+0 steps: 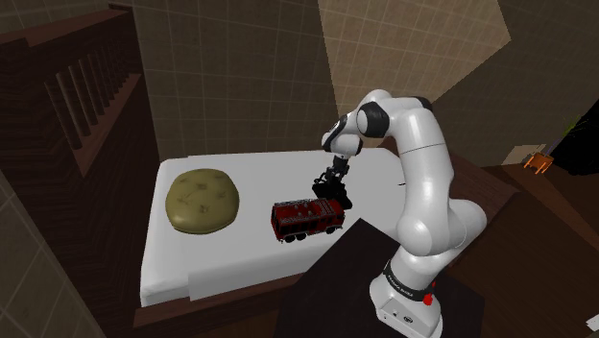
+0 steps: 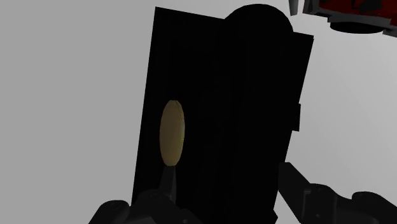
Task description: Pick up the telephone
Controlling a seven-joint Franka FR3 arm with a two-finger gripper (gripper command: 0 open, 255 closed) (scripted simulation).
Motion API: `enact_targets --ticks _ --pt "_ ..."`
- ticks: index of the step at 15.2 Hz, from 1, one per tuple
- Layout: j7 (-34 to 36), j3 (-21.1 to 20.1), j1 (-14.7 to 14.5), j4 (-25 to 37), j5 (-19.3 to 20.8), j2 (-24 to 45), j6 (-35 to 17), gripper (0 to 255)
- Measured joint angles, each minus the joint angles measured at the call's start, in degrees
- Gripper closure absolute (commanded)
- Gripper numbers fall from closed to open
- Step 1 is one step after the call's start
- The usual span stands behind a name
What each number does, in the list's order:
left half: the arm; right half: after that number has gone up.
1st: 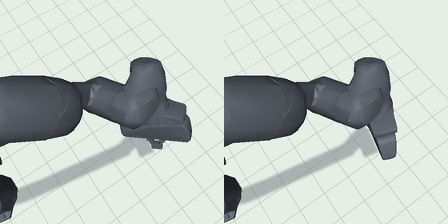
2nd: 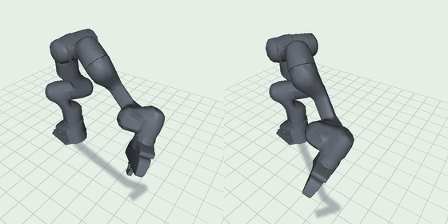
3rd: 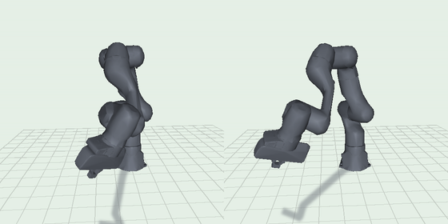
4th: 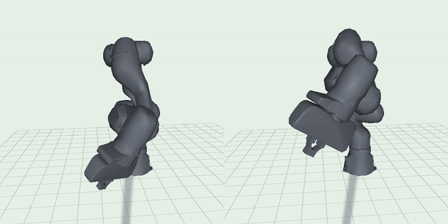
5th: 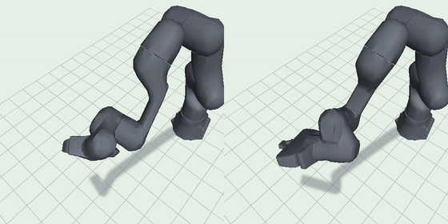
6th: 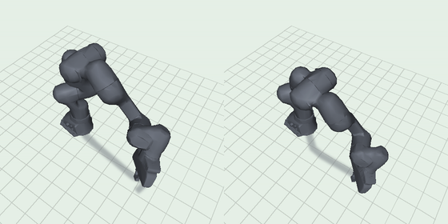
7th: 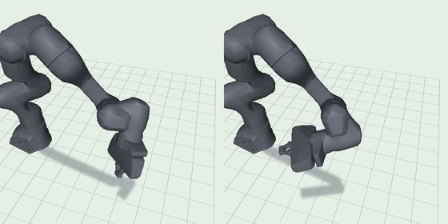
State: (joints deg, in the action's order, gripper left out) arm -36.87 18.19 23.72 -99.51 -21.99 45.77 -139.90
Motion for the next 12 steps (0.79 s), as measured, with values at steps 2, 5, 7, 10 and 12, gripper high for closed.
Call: enact_targets --ticks 2,5,7,10,12 --pt "0.1 0.22 -0.16 -0.31 0.23 -0.59 0.49 255" --pt "0.44 0.77 -0.64 -1.01 0.76 -2.29 1.52 255" --pt "0.67 1.21 -0.89 -1.18 1.21 -3.46 2.52 255" --pt "1.0 1.82 -1.33 -1.75 1.84 -5.26 3.74 255" --pt "1.31 2.19 -1.64 -1.94 2.25 -6.3 4.6 255"
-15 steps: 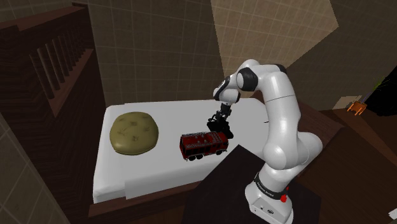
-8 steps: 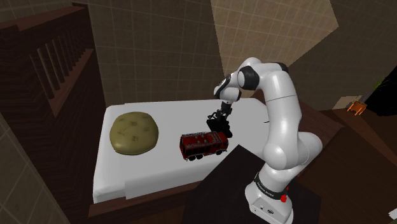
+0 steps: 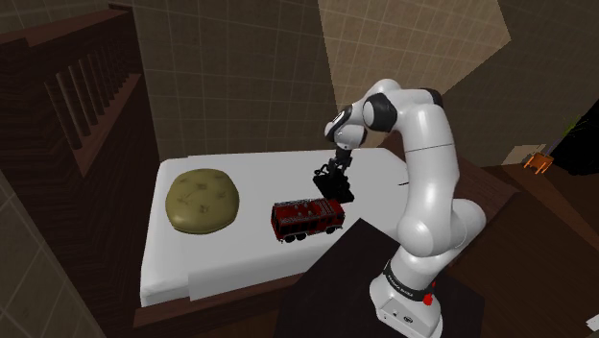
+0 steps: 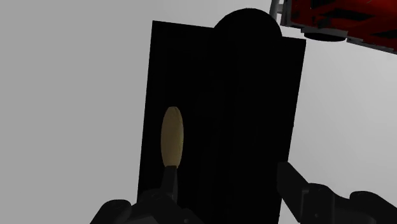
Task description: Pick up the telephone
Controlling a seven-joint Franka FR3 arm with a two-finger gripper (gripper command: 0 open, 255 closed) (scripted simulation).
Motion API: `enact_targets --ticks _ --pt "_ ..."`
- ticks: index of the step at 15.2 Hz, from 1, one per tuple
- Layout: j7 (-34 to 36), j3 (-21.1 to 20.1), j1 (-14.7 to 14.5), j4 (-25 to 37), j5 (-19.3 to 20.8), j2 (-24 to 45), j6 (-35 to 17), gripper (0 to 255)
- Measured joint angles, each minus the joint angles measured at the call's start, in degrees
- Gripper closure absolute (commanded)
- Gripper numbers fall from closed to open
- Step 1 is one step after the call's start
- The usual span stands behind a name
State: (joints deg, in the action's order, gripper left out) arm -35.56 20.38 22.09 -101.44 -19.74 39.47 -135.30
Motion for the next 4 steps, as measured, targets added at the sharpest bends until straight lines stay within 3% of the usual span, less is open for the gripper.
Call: enact_targets --ticks 4 --pt "0.49 0.75 -0.5 -0.29 0.86 -2.13 1.76 255"
